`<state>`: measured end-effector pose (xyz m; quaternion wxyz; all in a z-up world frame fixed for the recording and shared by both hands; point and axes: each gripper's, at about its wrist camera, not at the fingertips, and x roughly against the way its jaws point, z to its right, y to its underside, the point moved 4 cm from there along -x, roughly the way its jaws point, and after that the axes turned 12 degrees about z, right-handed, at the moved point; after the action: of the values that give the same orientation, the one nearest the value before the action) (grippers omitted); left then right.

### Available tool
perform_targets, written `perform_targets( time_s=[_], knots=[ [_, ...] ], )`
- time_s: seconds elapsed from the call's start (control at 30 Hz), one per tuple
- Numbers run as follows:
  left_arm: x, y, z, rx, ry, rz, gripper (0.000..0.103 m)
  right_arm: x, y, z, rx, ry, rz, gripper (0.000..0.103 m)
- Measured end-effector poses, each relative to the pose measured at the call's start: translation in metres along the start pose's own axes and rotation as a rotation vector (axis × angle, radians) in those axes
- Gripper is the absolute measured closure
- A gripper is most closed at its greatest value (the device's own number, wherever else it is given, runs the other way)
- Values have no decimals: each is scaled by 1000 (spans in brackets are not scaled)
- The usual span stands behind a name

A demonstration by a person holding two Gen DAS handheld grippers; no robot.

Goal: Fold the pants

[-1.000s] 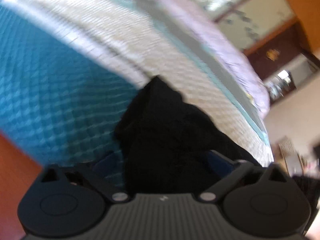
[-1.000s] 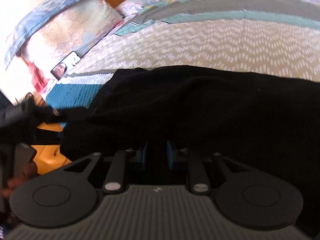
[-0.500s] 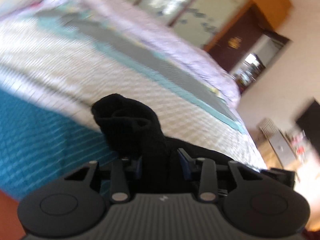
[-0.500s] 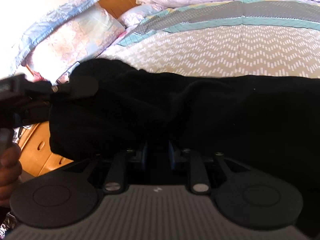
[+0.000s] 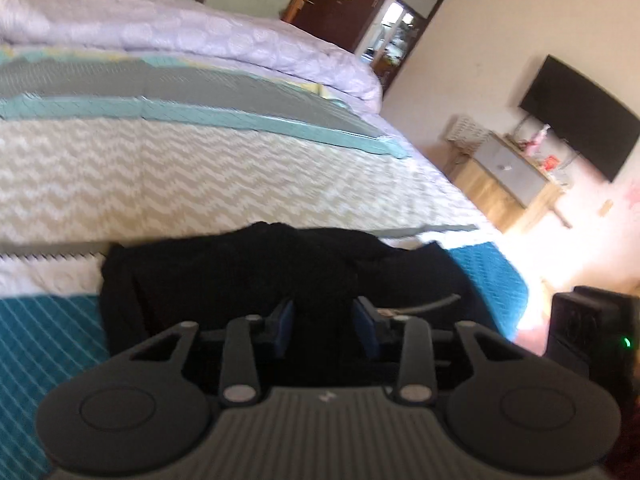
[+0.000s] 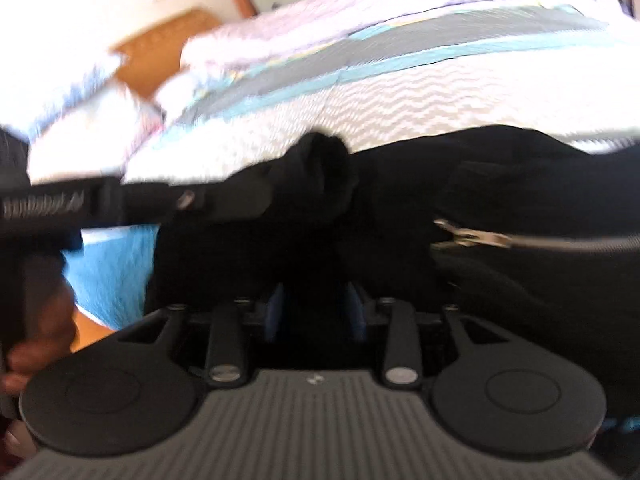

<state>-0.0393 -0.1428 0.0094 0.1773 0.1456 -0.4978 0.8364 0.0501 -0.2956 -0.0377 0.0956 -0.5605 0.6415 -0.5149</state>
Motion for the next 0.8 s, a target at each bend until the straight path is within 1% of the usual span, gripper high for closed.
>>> perform_targets(
  time_s=[0.07, 0.13, 0.17, 0.2, 0.27, 0.3, 0.33, 0.4, 0.47, 0.5, 0.53, 0.57, 0.6, 0.63, 0.7, 0.8],
  knots=[
    [15, -1, -3, 56, 42, 24, 41, 9, -6, 12, -55, 2, 26, 62],
    [40, -6, -14, 108, 49, 76, 36, 18, -15, 26, -157, -10, 68, 61],
    [54, -9, -22, 139, 42, 111, 32, 23, -21, 32, -214, -23, 98, 59],
    [67, -13, -31, 171, 30, 144, 30, 27, -26, 38, -269, -39, 127, 54],
    [88, -20, -53, 245, -19, 199, 30, 28, -35, 44, -347, -61, 167, 38],
    [96, -20, -63, 277, -50, 216, 30, 23, -40, 46, -371, -70, 173, 26],
    [103, -18, -73, 304, -83, 227, 30, 15, -43, 44, -392, -83, 164, 23],
    [108, -11, -90, 356, -132, 236, 30, -8, -45, 40, -408, -108, 105, 23],
    [110, -2, -100, 412, -143, 234, 31, -36, -43, 35, -383, -100, 17, 23],
    [108, 0, -102, 425, -143, 230, 30, -50, -36, 29, -380, -97, -41, 39],
    [106, 3, -102, 425, -149, 224, 31, -59, -30, 20, -380, -118, -80, 67],
    [104, 5, -101, 417, -154, 216, 30, -62, -29, 11, -356, -126, -89, 75],
    [101, 5, -99, 406, -156, 209, 30, -58, -31, 2, -311, -135, -66, 82],
    [99, 5, -98, 397, -154, 204, 30, -48, -36, -6, -271, -148, -24, 85],
    [99, 3, -97, 382, -143, 197, 30, -25, -52, -14, -232, -172, 70, 87],
    [96, -2, -90, 356, -124, 196, 31, 17, -67, -16, -120, -150, 239, 88]
  ],
)
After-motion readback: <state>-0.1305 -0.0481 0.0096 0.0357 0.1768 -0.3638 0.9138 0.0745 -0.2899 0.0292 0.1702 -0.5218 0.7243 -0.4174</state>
